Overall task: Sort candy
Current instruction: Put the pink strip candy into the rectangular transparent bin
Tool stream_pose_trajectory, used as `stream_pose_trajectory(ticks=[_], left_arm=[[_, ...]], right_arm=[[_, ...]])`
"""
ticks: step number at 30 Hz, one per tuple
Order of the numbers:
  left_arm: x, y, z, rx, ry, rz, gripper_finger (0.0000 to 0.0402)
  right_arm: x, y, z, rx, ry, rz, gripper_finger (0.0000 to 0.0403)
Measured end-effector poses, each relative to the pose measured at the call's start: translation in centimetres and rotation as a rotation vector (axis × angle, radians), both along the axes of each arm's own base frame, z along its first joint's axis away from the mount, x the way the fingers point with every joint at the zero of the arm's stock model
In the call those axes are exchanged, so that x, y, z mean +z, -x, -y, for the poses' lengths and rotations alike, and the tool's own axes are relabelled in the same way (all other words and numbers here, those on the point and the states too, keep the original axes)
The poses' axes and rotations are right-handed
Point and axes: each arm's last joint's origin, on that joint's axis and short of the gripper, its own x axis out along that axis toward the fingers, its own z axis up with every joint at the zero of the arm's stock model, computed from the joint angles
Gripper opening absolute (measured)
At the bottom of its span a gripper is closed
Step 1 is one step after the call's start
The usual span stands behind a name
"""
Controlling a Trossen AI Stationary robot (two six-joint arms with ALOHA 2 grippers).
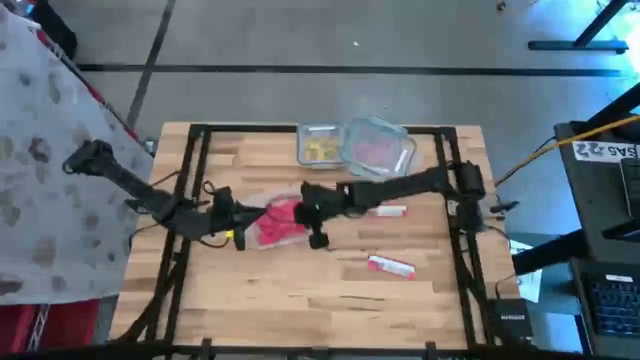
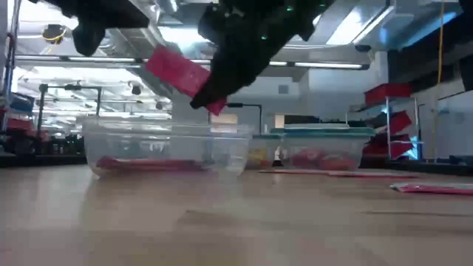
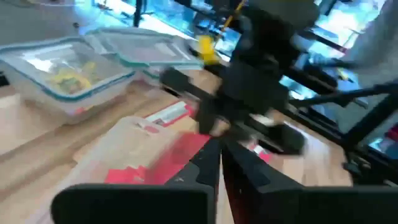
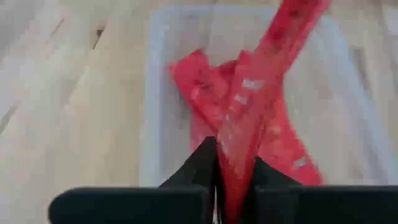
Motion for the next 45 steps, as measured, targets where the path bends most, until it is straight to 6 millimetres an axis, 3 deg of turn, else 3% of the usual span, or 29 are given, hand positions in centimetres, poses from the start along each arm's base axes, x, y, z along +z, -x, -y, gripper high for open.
stream_pose_trajectory(ticks=[5,12,20,26,29,33,40,45], left_arm=[[-0.2,0.3,0.5,0.002,0.009,-0.005,0.0],[-0.7,0.6,0.5,0.025,0.048,-0.02,0.0],[-0.9,0.6,0.5,0.028,0.048,-0.03,0.0],[-0.9,0.7,0.5,0.028,0.047,-0.032,0.0],[-1.1,0.7,0.4,0.032,0.046,-0.044,0.0],[-1.5,0.9,0.3,0.05,0.067,-0.072,0.0],[-2.4,0.9,1.0,0.05,0.113,-0.097,0.0],[-3.2,0.8,2.0,0.03,0.123,-0.121,0.0]], right_arm=[[0.6,-1.7,1.1,0.102,-0.041,0.003,0.0001],[-0.2,-3.8,1.0,0.144,-0.035,-0.063,0.0007],[-0.9,-4.4,2.0,0.065,0.023,-0.145,0.011],[0.3,-4.4,3.5,-0.112,0.169,-0.147,0.0155],[3.0,-4.0,3.5,-0.16,0.208,-0.117,0.0158],[7.0,-2.6,1.4,-0.121,0.237,-0.054,0.0159],[11.4,1.5,-4.1,-0.072,0.398,-0.073,0.0159],[11.9,5.1,-6.9,-0.146,0.488,-0.114,0.0159]])
